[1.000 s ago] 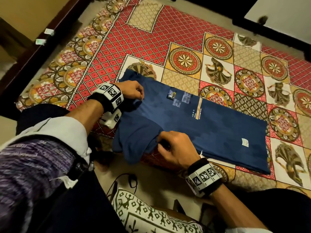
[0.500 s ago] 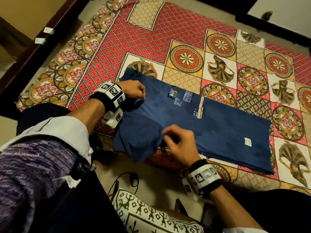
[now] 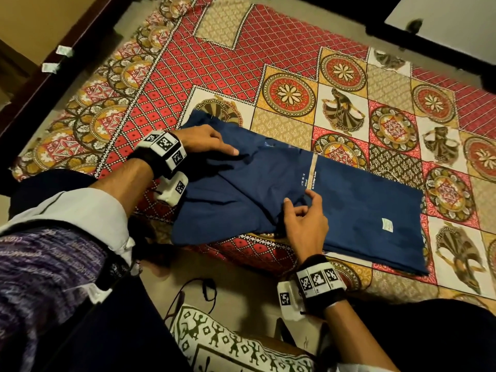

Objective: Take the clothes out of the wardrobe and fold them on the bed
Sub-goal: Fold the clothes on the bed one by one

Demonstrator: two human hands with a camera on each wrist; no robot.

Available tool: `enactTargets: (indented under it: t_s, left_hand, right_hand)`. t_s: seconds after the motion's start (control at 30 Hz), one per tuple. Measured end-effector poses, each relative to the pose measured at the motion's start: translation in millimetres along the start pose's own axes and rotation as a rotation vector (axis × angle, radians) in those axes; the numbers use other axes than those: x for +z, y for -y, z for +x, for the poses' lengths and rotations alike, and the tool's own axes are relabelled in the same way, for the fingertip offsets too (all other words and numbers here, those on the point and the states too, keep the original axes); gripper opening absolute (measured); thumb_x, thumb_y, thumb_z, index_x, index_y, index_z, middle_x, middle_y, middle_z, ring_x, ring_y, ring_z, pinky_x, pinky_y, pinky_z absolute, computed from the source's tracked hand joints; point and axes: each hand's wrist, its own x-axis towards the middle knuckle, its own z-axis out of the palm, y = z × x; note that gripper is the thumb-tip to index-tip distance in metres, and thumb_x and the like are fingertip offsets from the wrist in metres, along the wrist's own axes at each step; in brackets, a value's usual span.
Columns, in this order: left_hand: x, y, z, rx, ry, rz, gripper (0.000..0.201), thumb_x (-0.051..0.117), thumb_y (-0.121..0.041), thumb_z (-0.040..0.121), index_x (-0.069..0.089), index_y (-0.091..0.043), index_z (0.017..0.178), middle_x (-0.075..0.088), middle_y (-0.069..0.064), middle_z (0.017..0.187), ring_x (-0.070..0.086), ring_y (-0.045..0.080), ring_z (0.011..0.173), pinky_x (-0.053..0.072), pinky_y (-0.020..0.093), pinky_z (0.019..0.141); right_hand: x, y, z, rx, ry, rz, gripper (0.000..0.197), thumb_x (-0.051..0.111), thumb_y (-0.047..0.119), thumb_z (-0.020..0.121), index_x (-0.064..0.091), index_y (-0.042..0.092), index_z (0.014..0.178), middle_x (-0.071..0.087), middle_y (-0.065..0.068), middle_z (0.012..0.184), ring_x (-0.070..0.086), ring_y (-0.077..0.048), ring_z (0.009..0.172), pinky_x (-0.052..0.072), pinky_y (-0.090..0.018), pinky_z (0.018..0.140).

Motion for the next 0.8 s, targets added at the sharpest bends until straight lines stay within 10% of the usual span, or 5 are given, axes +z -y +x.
enactTargets:
  t_s: [0.27,0.4,0.57,0.67,0.8]
  left_hand:
    - [-2.8,4.8,1.4,-0.077,-0.242,-0.027,0.042,0.068,-0.035,0.091,0.05,-0.015,0.059,0.052,0.005,0.064,0.049,0.022,0.061,0.033,0.031,0.057]
    - [-0.5,8.0,-2.8,-0.083,-0.264,0.229,0.016,0.07,-0.03,0.084,0.069,-0.014,0.083,0.07,0.012,0.091,0.065,0.031,0.085,0.055,0.037,0.076]
    - [0.7,5.8,-7.9,-0.009,-0.356,0.41,0.024,0.065,-0.018,0.079,0.064,-0.019,0.102,0.066,0.013,0.103,0.062,0.036,0.096,0.048,0.035,0.076]
    - [-0.6,-2.8,-8.9,0.209,-0.403,0.401,0.029,0.067,-0.016,0.075,0.065,-0.018,0.104,0.062,0.005,0.1,0.058,0.029,0.095,0.042,0.032,0.074]
    - [16.8,-9.6,-8.8,0.235,-0.164,0.376,0.017,0.075,-0.033,0.078,0.066,-0.028,0.092,0.062,-0.009,0.086,0.062,0.02,0.086,0.053,0.037,0.078]
  right_hand:
    - [-3.1,-3.4,-26.6,-0.205,0.1,-0.417,0.041,0.064,0.026,0.084,0.068,0.033,0.125,0.074,-0.004,0.082,0.07,-0.035,0.083,0.054,-0.042,0.069]
    - [-3.7,-2.1,-30.1,-0.365,0.067,-0.387,0.033,0.069,0.02,0.08,0.073,0.025,0.113,0.065,0.001,0.091,0.064,-0.026,0.082,0.049,-0.035,0.062]
    - [-1.1,-0.7,-30.4,-0.398,0.088,-0.461,0.024,0.062,0.028,0.082,0.075,0.02,0.099,0.064,0.001,0.089,0.063,-0.025,0.084,0.048,-0.034,0.062]
    - [-3.7,7.0,-22.8,-0.523,0.068,-0.365,0.04,0.061,0.04,0.089,0.07,0.017,0.121,0.064,-0.002,0.126,0.058,-0.024,0.116,0.051,-0.035,0.088]
    - [2.0,-2.9,-8.6,-0.491,0.363,-0.614,0.083,0.031,0.068,0.1,0.027,0.014,0.162,0.015,-0.008,0.172,0.013,-0.023,0.158,0.017,-0.048,0.127]
